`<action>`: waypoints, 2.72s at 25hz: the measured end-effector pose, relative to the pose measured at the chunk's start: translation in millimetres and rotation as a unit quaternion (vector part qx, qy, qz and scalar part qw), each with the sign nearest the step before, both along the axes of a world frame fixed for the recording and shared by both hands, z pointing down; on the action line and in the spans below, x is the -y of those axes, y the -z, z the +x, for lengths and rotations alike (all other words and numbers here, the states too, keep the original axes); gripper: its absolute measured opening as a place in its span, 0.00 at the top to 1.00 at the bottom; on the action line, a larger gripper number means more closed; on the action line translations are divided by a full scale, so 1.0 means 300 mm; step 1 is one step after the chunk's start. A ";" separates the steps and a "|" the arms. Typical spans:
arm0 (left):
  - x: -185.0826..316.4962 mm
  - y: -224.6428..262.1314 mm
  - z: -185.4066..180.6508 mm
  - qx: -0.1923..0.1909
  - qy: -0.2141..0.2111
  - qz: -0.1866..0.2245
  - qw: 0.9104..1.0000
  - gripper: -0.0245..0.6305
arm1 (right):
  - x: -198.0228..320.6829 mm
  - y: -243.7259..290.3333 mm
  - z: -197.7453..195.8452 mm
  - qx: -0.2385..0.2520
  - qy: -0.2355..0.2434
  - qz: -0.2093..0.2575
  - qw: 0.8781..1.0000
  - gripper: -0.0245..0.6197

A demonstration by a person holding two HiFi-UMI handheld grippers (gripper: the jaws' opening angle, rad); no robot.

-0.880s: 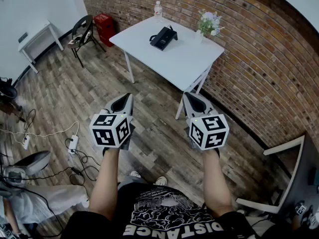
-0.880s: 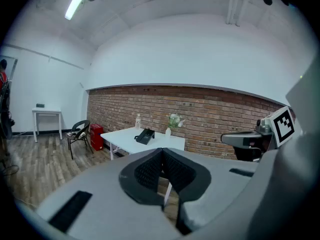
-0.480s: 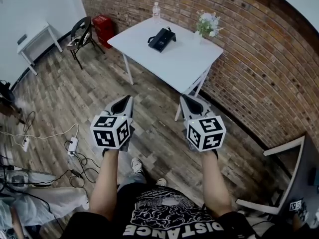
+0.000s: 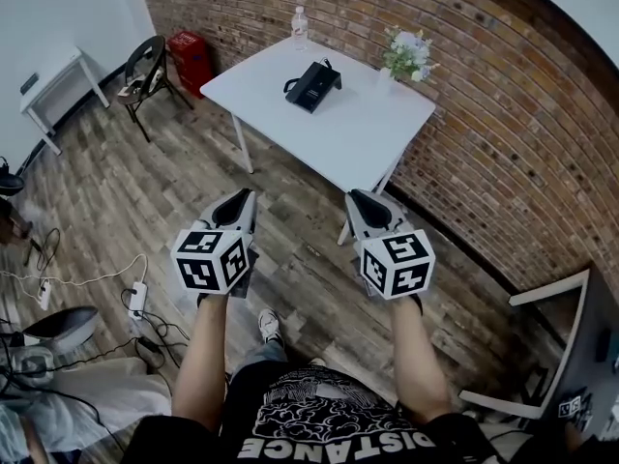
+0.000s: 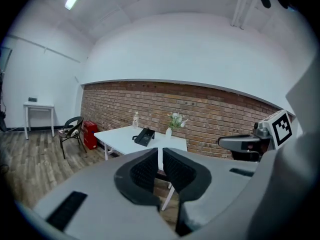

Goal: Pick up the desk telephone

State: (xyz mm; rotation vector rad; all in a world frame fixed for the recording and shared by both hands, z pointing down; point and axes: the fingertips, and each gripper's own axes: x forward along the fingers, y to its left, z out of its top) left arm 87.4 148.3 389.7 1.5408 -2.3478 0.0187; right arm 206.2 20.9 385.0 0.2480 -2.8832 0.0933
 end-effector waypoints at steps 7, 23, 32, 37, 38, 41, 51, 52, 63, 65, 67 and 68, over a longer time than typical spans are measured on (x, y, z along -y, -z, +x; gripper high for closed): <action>0.037 -0.002 -0.245 -0.003 -0.010 -0.008 1.000 0.92 | 0.048 -0.009 -0.225 -0.009 -0.013 -0.008 1.000 0.91; 0.121 -0.008 -0.673 -0.022 -0.049 0.003 0.999 0.71 | 0.095 -0.022 -0.619 -0.025 -0.051 -0.017 0.998 0.81; 0.174 0.004 -0.763 -0.023 -0.073 0.019 0.997 0.64 | 0.115 -0.015 -0.705 -0.014 -0.065 -0.020 0.998 0.71; 0.208 -0.006 -0.797 -0.025 -0.083 0.017 0.996 0.62 | 0.144 -0.021 -0.735 -0.010 -0.078 -0.025 0.997 0.63; 0.216 -0.012 -0.804 -0.024 -0.085 0.015 0.996 0.62 | 0.154 -0.024 -0.740 -0.010 -0.081 -0.025 0.996 0.62; 0.250 -0.027 -0.834 -0.023 -0.087 0.012 0.996 0.61 | 0.190 -0.032 -0.760 -0.009 -0.086 -0.027 0.996 0.60; 0.489 -0.062 -0.983 -0.023 -0.101 0.005 0.995 0.61 | 0.408 -0.096 -0.900 -0.012 -0.093 -0.040 0.995 0.58; 0.523 -0.067 -1.002 -0.023 -0.103 0.002 0.994 0.61 | 0.438 -0.103 -0.919 -0.012 -0.094 -0.043 0.995 0.58; 0.916 -0.139 -1.173 -0.040 -0.145 -0.031 0.988 0.61 | 0.794 -0.171 -1.115 -0.017 -0.111 -0.083 0.990 0.57; 0.980 -0.157 -1.202 -0.042 -0.152 -0.039 0.987 0.61 | 0.849 -0.191 -1.149 -0.022 -0.113 -0.089 0.989 0.57; 1.037 -0.174 -1.227 -0.048 -0.156 -0.044 0.986 0.61 | 0.898 -0.210 -1.180 -0.026 -0.113 -0.097 0.989 0.57; 1.065 -0.182 -1.237 -0.052 -0.159 -0.045 0.985 0.61 | 0.922 -0.219 -1.194 -0.028 -0.114 -0.100 0.988 0.57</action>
